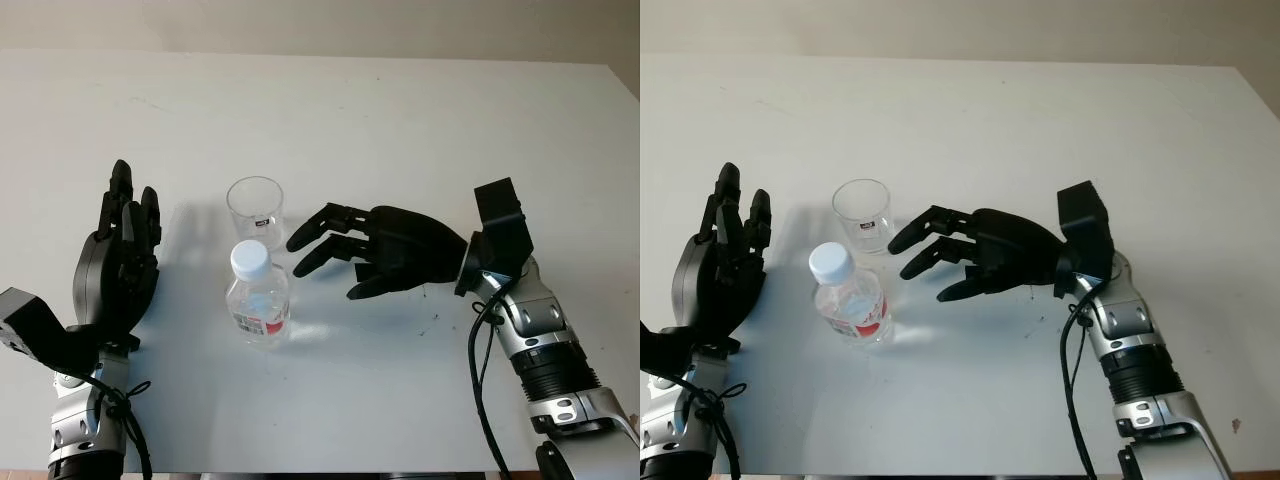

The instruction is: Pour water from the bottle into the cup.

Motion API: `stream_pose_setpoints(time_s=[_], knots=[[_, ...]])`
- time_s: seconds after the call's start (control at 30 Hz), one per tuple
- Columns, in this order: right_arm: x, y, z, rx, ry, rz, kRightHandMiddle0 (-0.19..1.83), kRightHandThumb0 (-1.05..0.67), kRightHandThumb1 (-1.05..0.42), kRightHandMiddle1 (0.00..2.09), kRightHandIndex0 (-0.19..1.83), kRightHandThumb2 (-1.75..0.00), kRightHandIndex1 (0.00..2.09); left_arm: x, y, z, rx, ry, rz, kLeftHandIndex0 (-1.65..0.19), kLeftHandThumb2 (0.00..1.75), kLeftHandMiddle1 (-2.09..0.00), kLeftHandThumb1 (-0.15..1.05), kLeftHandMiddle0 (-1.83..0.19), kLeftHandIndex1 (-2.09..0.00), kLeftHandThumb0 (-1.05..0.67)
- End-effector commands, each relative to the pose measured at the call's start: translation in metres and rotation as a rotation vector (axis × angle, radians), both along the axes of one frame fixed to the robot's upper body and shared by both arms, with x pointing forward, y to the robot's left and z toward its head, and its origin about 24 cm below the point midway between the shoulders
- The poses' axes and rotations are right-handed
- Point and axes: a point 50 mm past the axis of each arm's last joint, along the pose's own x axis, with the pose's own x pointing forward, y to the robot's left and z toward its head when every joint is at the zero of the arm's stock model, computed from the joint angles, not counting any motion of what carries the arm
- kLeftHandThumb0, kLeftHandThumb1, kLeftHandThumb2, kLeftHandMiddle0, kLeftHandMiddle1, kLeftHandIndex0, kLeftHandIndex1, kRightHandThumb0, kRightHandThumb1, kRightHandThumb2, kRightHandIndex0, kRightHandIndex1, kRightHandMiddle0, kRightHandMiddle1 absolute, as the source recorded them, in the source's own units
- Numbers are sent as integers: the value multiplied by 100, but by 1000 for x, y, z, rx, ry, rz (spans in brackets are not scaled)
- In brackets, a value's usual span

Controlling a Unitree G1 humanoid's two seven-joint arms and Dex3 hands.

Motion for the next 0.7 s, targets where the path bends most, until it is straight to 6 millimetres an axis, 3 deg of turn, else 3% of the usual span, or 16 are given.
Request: stream_pose_setpoints(time_s=[0.0, 0.4, 0.67], knots=[[-1, 4, 1, 1, -5, 27, -2, -81, -80, 121, 10, -5, 106, 2, 1, 5, 6, -20, -5, 19, 51, -4, 105, 19, -1, -73], [0, 27, -9, -11, -11, 83, 5, -80, -78, 113, 17, -5, 94, 3, 1, 7, -3, -31, 1, 19, 49, -1, 105, 19, 0, -73], [-4, 47, -17, 11, -1, 136, -5, -81, -77, 108, 10, -5, 84, 2, -1, 9, 0, -40, 11, 19, 50, -2, 105, 19, -2, -73]])
